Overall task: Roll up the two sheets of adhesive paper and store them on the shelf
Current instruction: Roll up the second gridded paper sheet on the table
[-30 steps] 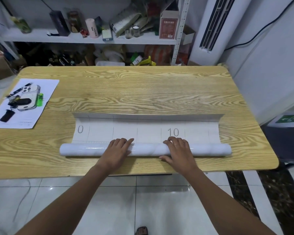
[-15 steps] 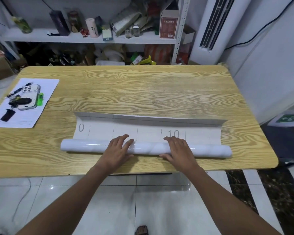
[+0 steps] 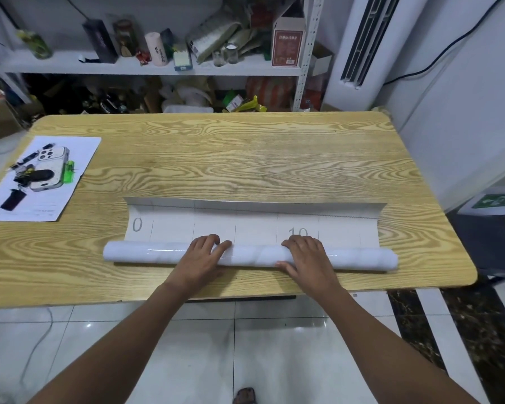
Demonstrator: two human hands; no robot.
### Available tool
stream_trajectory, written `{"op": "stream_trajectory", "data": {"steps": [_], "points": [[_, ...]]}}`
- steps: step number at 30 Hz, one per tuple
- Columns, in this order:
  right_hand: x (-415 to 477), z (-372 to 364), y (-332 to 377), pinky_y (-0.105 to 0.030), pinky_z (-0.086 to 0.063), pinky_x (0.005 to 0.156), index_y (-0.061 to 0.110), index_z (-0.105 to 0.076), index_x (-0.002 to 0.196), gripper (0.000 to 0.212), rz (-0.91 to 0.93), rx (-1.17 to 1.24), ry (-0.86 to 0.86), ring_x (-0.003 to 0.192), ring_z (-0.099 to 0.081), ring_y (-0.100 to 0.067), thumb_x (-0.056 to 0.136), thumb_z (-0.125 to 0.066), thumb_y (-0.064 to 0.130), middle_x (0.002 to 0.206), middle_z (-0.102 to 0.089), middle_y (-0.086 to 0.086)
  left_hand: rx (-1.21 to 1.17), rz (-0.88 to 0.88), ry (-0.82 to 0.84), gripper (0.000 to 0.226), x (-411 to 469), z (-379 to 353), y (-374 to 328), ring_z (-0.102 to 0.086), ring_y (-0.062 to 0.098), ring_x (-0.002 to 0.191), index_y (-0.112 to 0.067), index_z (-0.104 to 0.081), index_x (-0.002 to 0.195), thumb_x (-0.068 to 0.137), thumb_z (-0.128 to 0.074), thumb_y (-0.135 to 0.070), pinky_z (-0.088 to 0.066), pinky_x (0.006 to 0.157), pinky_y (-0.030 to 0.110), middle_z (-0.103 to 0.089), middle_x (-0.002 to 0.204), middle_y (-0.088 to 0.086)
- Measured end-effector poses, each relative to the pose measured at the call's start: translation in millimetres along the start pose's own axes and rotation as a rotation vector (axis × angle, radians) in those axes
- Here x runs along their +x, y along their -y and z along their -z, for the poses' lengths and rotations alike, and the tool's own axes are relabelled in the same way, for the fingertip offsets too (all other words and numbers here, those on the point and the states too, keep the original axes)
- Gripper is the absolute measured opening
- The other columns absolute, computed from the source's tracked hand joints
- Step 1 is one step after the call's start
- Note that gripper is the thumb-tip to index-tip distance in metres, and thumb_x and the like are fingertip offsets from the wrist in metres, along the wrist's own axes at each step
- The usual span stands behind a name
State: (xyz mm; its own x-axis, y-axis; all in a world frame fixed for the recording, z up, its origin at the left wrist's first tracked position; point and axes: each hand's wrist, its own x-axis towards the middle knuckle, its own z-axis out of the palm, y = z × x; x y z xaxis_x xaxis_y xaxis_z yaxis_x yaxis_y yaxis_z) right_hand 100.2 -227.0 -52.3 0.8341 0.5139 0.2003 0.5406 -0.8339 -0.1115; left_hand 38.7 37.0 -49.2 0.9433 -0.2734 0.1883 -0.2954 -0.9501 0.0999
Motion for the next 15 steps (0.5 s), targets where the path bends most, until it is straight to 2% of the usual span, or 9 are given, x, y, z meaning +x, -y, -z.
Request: {"op": "stream_trajectory", "data": {"steps": [2,4,6,8,11,15], "points": [[-0.4,0.7,1.3,-0.033,-0.047,0.082,0.020,-0.066,0.099,0.051,-0.014,-0.025,-0.003,0.092,-0.058,-0.020,0.084,-0.033,0.056,0.102,-0.063,0.002,-0.011,0.001,0.008,0.080,0.6,1.5,-0.4,-0.041,0.021,0.087,-0.016,-0.046,0.113,0.045,-0.087,-0.014,-0.039,0.082,0.030,-0.057,0.094,0.008],[-0.8,-0.7,1.4,-0.033,-0.046,0.081,0.021,-0.066,0.098,0.048,-0.014,-0.039,-0.001,0.093,-0.057,-0.021,0.086,-0.033,0.054,0.102,-0.062,0.003,0.017,0.009,0.016,0.081,1.8,2.9,0.1,-0.038,0.019,0.087,-0.017,-0.045,0.112,0.041,-0.085,-0.011,-0.040,0.082,0.029,-0.060,0.092,0.006],[-1.8,-3.3,1.5,-0.032,-0.040,0.082,0.020,-0.066,0.098,0.046,-0.004,-0.048,-0.008,0.089,-0.057,-0.022,0.088,-0.032,0.050,0.100,-0.060,0.003,0.022,0.011,0.033,0.081,1.9,4.1,0.7,-0.038,0.018,0.087,-0.018,-0.046,0.109,0.038,-0.084,-0.009,-0.034,0.080,0.028,-0.061,0.089,0.005],[-2.6,-3.6,2.7,-0.031,-0.039,0.082,0.020,-0.066,0.098,0.046,-0.009,-0.082,-0.023,0.086,-0.057,-0.022,0.089,-0.030,0.047,0.097,-0.060,0.003,0.035,0.009,0.064,0.079,3.0,5.0,1.4,-0.045,0.018,0.085,-0.020,-0.047,0.107,0.038,-0.086,-0.016,-0.030,0.078,0.028,-0.061,0.088,0.003],[-3.1,-2.3,5.0,-0.033,-0.045,0.081,0.020,-0.067,0.100,0.047,-0.032,-0.108,-0.005,0.086,-0.058,-0.022,0.090,-0.029,0.046,0.097,-0.061,0.003,0.064,0.000,0.094,0.076,4.1,6.0,1.8,-0.058,0.020,0.079,-0.022,-0.046,0.103,0.039,-0.087,-0.022,-0.034,0.076,0.028,-0.062,0.087,-0.001],[-5.0,-1.7,6.0,-0.033,-0.035,0.087,0.018,-0.064,0.111,0.051,-0.033,-0.095,0.045,0.090,-0.058,-0.024,0.091,-0.028,0.048,0.101,-0.061,0.000,0.047,-0.009,0.127,0.074,4.5,6.2,5.1,-0.061,0.020,0.078,-0.022,-0.046,0.104,0.044,-0.088,-0.031,-0.048,0.073,0.029,-0.063,0.089,-0.002]]}}
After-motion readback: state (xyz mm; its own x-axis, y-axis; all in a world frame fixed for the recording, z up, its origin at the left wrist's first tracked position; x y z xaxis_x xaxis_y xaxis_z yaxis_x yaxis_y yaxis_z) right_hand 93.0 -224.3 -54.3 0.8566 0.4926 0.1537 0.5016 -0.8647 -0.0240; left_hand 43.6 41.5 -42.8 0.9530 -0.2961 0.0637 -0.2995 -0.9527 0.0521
